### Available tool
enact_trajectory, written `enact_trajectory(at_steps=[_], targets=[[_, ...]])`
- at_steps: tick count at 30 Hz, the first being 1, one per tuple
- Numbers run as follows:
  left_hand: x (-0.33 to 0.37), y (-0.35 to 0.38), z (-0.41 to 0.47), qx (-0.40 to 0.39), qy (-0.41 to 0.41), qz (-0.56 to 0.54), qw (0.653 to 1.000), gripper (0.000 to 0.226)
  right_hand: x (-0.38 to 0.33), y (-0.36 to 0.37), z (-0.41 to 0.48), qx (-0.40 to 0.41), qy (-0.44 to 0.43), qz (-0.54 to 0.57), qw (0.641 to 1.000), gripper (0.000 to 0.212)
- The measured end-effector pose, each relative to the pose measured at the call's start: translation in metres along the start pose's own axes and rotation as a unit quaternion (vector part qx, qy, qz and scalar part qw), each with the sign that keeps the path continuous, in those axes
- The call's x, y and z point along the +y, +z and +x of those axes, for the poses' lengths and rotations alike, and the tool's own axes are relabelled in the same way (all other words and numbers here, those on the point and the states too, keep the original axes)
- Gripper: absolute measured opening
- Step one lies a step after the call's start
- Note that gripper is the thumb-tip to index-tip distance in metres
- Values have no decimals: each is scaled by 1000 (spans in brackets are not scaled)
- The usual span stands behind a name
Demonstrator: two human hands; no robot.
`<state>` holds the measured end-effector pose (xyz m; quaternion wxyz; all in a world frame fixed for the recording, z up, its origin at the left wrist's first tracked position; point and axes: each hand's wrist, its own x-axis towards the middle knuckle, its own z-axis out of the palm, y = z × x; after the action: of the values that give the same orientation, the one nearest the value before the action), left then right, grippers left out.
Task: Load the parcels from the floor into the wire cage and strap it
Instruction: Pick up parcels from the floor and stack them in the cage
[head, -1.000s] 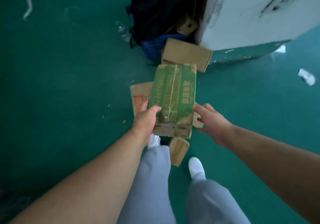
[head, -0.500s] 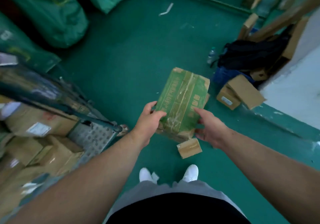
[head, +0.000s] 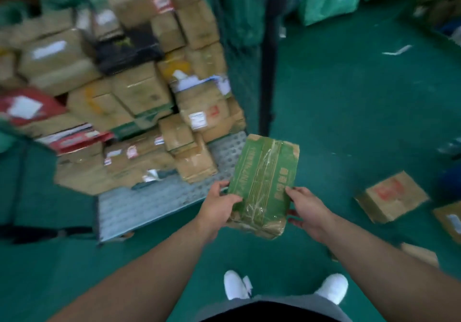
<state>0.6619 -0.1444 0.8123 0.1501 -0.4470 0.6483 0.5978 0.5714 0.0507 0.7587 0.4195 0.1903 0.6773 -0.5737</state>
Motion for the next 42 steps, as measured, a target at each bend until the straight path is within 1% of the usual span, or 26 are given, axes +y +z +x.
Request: enact_trajectory(at_steps=[2,5,7,9,10,13,16,19,21,24,26,30,35,39,42], targets=[[-13,-53,2,30,6,-9,999,39,-3,56,2,-23,4,-24,999,27],[-24,-110,5,65,24,-16,997,41,-8,114,4,-47,13,-43,998,26],[-26,-135,14,75,41,-14,996,45,-17,135,9,-57,7,-59,997,32],[-20,-150,25,71,61,-13,996,48,-31,147,16,-76,17,-58,995,44],[-15,-156,30,65,69,-17,995,49,-38,151,20,-91,33,-56,994,45],[7,-165,50,59,91,-14,994,51,-62,159,36,-125,90,-18,988,37],[36,-168,77,63,108,3,992,51,-90,166,65,-121,105,14,987,39],[72,-170,106,86,117,10,989,54,-121,175,95,-124,108,50,985,41],[91,-173,128,106,104,17,989,64,-140,181,113,-132,110,69,983,43],[119,-176,157,129,93,34,987,87,-169,190,137,-143,112,71,981,46],[136,-178,169,141,84,57,985,94,-184,196,150,-144,118,70,980,48],[164,-195,193,137,90,59,985,86,-212,219,177,-142,125,80,979,45],[200,-238,257,120,82,88,985,80,-249,268,214,-119,141,93,978,35],[227,-272,322,71,70,117,988,75,-277,303,248,-71,154,91,981,39],[249,-287,372,43,84,131,987,68,-299,322,277,-49,159,99,981,41]])
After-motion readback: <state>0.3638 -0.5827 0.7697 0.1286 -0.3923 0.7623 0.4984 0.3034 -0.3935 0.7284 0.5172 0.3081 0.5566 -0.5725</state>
